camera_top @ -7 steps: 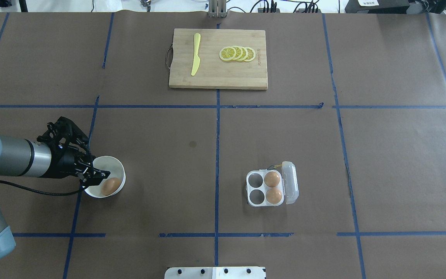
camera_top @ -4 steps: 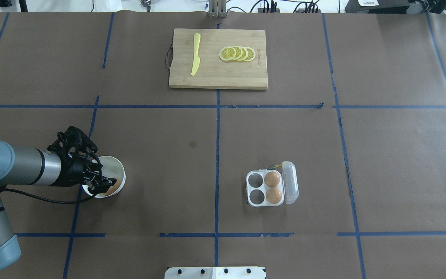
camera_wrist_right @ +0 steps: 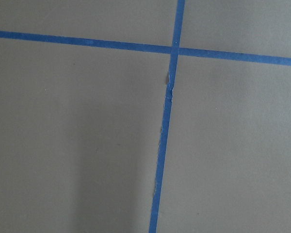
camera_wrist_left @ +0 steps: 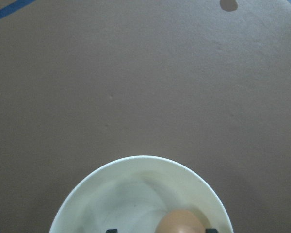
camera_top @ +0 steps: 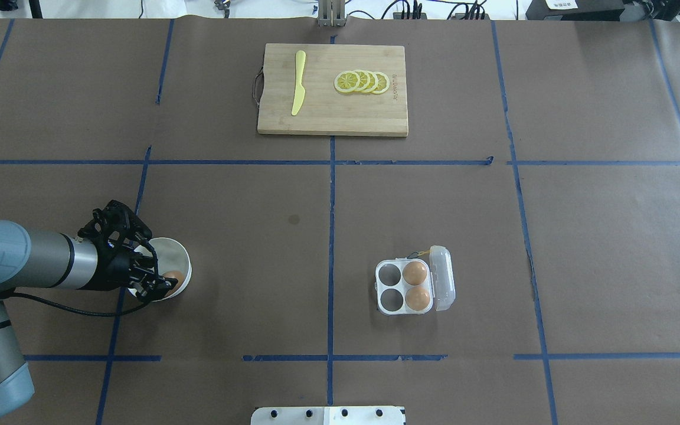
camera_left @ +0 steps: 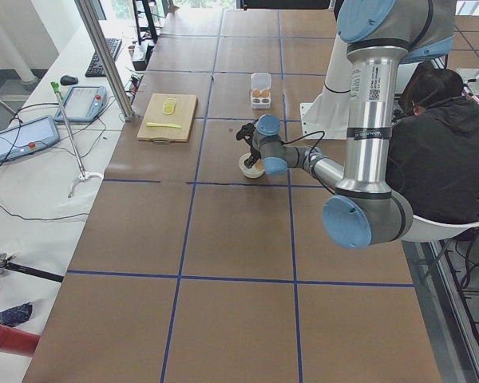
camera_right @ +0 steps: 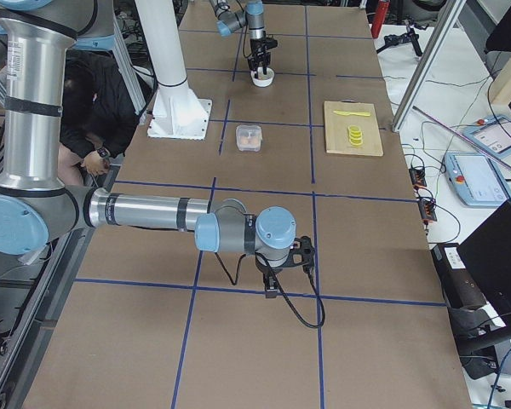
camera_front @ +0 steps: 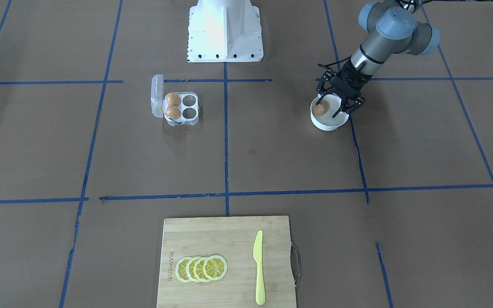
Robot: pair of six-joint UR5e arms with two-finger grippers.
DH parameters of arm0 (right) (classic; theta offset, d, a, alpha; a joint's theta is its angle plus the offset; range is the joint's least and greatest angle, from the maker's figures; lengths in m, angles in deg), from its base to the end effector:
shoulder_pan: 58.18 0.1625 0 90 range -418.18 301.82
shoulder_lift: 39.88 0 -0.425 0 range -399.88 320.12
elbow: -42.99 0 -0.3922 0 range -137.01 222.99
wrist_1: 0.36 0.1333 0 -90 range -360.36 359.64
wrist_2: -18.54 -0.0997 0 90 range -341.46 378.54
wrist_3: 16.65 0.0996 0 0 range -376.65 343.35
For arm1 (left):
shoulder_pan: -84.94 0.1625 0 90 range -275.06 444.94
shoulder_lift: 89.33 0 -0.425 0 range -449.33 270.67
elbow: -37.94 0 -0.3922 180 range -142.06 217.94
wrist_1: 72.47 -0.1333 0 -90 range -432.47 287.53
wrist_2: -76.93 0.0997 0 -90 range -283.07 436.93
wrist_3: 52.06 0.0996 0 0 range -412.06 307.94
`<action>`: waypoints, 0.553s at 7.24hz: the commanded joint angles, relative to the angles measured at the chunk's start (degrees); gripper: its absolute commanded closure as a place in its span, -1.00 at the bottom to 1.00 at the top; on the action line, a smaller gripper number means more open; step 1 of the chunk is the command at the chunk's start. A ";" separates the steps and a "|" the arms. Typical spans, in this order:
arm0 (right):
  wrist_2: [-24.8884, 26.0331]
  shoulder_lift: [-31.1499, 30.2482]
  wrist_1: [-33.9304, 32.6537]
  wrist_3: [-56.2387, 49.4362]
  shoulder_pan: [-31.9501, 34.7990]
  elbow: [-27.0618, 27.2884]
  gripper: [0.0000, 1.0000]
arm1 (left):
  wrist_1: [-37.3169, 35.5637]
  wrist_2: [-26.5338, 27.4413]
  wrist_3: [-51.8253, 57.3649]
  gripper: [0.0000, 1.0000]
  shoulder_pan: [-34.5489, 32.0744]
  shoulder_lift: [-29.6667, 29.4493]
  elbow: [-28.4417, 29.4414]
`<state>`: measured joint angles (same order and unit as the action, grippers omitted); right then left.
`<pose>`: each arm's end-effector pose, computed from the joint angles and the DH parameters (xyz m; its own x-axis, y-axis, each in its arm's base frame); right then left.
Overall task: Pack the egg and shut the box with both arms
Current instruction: 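Close the left gripper on the brown egg and lift it from the bowl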
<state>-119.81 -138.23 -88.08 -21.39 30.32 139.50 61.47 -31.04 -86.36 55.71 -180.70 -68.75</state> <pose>0.0476 -0.4319 0.6610 0.6598 -0.1057 0.7440 0.0810 0.9943 0.0694 0.3980 -0.3403 0.4222 0.4182 0.6664 -0.6172 -0.2107 0.7321 0.6478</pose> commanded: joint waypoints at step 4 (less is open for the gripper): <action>0.00 0.00 0.00 0.00 0.00 -0.53 -1.00 | 0.00 -0.04 0.02 -0.28 0.75 -0.39 1.39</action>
<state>-119.80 -138.23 -88.08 -21.33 30.33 139.13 61.47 -31.09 -86.36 56.40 -180.90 -67.72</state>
